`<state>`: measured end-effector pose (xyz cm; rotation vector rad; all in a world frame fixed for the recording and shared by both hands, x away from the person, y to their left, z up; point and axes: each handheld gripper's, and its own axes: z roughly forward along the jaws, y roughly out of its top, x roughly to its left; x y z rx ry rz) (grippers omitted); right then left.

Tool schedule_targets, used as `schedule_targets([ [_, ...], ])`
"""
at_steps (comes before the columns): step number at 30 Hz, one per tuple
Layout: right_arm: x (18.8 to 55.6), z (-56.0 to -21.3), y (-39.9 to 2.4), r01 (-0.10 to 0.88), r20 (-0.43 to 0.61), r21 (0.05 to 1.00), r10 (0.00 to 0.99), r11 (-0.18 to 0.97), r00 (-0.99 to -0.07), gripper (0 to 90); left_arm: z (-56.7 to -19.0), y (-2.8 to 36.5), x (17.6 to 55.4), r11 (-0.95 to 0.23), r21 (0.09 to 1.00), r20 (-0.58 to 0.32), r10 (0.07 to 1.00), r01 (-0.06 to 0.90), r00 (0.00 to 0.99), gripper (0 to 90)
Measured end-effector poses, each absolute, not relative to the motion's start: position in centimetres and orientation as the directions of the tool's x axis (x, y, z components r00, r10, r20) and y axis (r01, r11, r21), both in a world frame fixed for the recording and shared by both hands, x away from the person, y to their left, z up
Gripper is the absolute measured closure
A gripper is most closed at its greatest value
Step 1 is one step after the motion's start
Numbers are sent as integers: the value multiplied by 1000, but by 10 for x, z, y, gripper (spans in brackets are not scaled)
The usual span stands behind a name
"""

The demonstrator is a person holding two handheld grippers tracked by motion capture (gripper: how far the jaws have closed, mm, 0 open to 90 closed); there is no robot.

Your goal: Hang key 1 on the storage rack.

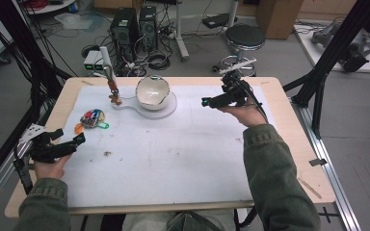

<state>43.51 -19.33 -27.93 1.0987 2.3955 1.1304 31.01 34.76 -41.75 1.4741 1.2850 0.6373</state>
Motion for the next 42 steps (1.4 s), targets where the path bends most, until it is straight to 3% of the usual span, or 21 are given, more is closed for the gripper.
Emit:
schedule_targets([
  [42, 376, -358, -301, 576, 98, 775, 851, 260, -516, 6, -417, 346, 309, 99, 917, -222, 932, 386, 287, 44],
])
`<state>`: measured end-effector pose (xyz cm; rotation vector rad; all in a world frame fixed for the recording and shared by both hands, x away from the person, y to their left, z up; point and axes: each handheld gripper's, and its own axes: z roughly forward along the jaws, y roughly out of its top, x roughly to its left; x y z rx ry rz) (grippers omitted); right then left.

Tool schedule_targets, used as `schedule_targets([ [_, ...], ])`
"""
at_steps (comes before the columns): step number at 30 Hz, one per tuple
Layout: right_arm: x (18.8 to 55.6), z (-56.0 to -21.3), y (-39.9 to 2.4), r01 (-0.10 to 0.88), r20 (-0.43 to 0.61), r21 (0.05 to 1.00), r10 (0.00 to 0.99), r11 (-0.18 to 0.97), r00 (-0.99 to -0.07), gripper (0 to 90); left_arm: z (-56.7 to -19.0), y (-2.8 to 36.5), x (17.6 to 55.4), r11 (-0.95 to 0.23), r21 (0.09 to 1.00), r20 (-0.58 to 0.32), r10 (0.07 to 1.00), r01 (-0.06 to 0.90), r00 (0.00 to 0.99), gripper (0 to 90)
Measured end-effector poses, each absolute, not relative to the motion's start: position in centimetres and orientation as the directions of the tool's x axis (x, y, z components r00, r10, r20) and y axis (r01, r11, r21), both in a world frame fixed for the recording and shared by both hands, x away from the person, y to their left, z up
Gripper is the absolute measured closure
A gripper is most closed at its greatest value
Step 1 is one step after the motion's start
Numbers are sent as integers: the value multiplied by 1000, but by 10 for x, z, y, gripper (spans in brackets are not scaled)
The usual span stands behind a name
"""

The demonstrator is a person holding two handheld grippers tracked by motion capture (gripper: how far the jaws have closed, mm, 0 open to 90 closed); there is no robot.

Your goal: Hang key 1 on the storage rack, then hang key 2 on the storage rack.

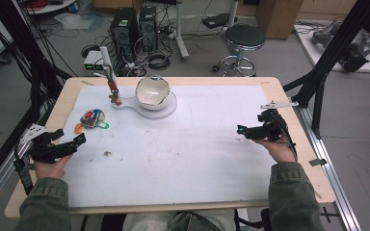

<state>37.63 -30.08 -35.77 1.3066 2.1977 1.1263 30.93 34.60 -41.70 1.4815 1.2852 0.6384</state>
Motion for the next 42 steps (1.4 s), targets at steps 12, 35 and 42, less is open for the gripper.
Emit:
schedule_targets([
  [12, 361, -374, -310, 563, 105, 793, 857, 234, -504, 5, -417, 346, 310, 99, 916, -222, 932, 388, 287, 44],
  [35, 332, -397, -321, 486, 64, 861, 915, 151, -398, 5, -417, 345, 314, 84, 917, -210, 933, 389, 293, 44],
  [42, 327, -402, -318, 484, 48, 858, 912, 170, -406, 5, -416, 345, 324, 53, 914, -187, 935, 403, 300, 44],
])
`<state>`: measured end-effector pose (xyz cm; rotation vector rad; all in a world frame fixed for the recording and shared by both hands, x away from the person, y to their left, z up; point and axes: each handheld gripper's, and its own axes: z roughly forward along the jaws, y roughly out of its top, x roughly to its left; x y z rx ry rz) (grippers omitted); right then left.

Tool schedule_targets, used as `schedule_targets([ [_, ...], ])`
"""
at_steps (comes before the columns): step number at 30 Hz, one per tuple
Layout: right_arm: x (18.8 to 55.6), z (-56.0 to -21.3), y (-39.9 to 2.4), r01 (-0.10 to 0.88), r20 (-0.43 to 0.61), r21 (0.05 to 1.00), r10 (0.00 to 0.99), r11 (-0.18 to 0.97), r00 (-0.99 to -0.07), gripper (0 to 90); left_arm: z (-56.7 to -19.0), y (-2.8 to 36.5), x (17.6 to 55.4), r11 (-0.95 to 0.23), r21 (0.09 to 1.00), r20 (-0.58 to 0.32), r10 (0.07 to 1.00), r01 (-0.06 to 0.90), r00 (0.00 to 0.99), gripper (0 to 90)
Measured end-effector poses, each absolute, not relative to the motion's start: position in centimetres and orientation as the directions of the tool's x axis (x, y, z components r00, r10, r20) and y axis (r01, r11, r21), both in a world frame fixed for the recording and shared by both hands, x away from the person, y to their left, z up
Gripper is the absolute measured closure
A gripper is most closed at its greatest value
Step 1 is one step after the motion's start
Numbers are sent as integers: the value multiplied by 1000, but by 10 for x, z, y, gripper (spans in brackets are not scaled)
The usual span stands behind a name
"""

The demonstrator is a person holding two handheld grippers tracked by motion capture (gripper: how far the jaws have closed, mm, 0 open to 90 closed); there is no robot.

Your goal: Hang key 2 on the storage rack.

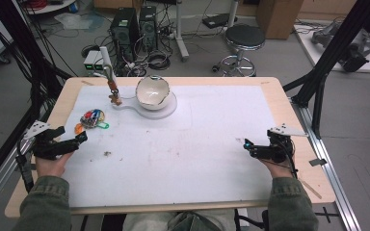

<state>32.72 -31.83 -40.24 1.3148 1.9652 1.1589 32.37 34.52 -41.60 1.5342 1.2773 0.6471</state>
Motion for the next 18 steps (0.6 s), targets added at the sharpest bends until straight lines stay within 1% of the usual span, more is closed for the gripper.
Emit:
schedule_targets([
  [8, 323, -404, -318, 476, 33, 861, 914, 179, -404, 5, -408, 341, 334, 28, 914, -171, 932, 405, 319, 45],
  [10, 323, -404, -319, 478, 37, 861, 915, 176, -402, 5, -406, 340, 336, 17, 917, -157, 934, 398, 320, 44],
  [14, 322, -404, -321, 478, 39, 862, 918, 170, -396, 5, -405, 338, 340, -12, 909, -140, 933, 417, 330, 44],
  [18, 320, -404, -321, 475, 31, 862, 918, 176, -396, 5, -399, 334, 346, -62, 902, -95, 938, 428, 334, 45],
])
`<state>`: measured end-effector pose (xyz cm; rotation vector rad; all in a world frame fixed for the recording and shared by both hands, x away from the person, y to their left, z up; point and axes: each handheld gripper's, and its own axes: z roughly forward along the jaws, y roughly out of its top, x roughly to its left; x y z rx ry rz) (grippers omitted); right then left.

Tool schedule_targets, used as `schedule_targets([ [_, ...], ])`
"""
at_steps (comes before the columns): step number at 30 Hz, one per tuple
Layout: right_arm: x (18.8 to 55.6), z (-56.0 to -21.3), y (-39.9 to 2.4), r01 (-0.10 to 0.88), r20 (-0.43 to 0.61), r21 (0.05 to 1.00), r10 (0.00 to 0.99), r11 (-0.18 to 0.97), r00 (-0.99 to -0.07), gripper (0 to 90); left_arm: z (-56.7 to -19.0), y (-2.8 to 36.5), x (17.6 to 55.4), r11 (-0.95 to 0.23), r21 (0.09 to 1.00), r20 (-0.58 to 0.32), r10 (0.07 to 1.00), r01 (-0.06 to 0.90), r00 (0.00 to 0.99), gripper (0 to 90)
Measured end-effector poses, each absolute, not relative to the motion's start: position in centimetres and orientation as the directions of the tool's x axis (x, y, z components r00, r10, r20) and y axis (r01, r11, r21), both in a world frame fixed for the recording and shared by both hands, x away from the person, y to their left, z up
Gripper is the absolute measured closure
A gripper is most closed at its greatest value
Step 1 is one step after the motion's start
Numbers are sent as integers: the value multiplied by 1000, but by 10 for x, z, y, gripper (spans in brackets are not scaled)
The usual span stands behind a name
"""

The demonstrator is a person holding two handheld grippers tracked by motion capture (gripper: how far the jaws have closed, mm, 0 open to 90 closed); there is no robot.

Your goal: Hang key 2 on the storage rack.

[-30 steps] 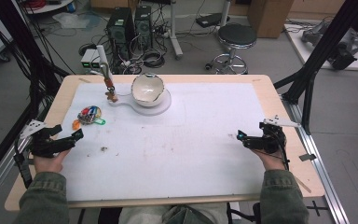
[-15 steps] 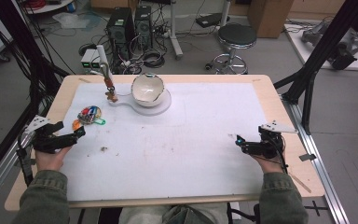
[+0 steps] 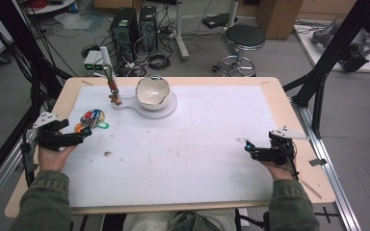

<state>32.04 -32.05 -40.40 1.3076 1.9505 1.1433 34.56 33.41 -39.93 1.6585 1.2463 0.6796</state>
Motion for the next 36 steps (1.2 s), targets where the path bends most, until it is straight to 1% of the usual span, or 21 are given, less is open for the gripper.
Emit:
schedule_targets([
  [5, 320, -404, -322, 470, 37, 866, 915, 172, -402, 5, -394, 330, 355, -89, 884, -90, 931, 460, 353, 45],
  [10, 317, -403, -323, 463, 33, 870, 917, 169, -397, 5, -398, 331, 365, -75, 863, -118, 931, 499, 345, 45],
  [15, 317, -402, -322, 457, 33, 874, 916, 168, -400, 5, -400, 328, 378, -86, 811, -125, 940, 578, 316, 45],
  [23, 318, -400, -321, 446, 25, 878, 914, 174, -405, 5, -396, 322, 394, -91, 781, -139, 939, 618, 315, 45],
  [25, 318, -400, -321, 445, 24, 878, 913, 175, -407, 5, -396, 320, 400, -97, 753, -154, 935, 651, 319, 45],
  [30, 318, -400, -321, 447, 33, 878, 912, 169, -410, 5, -401, 320, 412, -91, 721, -184, 930, 687, 317, 45],
  [32, 317, -399, -322, 446, 36, 880, 912, 164, -408, 5, -405, 320, 415, -100, 713, -181, 930, 694, 319, 76],
  [36, 318, -400, -322, 448, 34, 878, 912, 168, -409, 5, -409, 319, 419, -99, 712, -172, 935, 695, 310, 98],
])
